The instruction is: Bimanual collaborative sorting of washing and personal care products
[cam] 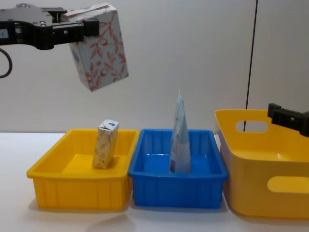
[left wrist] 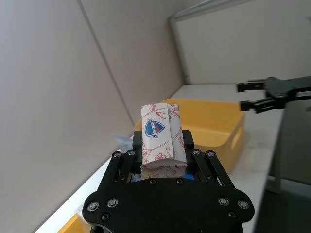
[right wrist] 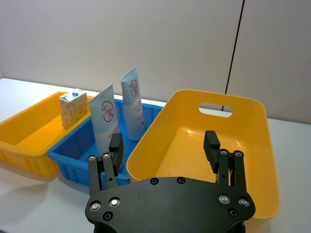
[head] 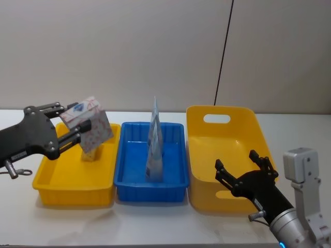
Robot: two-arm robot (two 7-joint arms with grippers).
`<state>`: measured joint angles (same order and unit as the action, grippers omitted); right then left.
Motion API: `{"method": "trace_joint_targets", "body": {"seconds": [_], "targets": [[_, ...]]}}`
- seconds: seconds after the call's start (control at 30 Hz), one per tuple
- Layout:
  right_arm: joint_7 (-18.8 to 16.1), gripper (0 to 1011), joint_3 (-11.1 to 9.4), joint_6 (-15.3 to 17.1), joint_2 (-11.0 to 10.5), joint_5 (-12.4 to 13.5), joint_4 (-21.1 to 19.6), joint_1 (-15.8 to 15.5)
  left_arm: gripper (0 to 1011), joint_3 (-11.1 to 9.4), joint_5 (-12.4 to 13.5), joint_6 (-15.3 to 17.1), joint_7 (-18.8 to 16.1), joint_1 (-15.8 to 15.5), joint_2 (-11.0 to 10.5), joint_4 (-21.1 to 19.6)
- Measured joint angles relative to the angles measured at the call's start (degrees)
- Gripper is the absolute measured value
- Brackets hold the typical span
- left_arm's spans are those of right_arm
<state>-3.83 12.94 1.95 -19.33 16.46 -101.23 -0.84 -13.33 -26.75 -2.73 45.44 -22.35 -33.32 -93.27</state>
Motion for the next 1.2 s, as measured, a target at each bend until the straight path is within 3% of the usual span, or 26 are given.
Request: {"method": "trace_joint_targets", "body": {"seconds": [0.23, 0.47, 0.8, 1.2], "targets": [[0.00, 1000, 0.00, 0.00, 0.00, 0.00, 0.00, 0.00, 414, -1.77, -2.12, -1.47, 6.22, -1.49, -1.30, -0.09], [0.00, 1000, 0.00, 0.00, 0.00, 0.00, 0.00, 0.00, 414, -4.23, -2.93, -2.45, 10.74, -3.76, -1.04, 1.14], [0.00, 1000, 0.00, 0.00, 0.00, 0.00, 0.00, 0.00, 414, -11.14, -2.38, -3.04, 17.10, -9.68, 3.39, 7.60], [0.00, 1000, 0.00, 0.00, 0.00, 0.00, 0.00, 0.00, 414, -16.98, -1.60, -0.63, 20.99, -14.93, 7.83, 15.91]]}}
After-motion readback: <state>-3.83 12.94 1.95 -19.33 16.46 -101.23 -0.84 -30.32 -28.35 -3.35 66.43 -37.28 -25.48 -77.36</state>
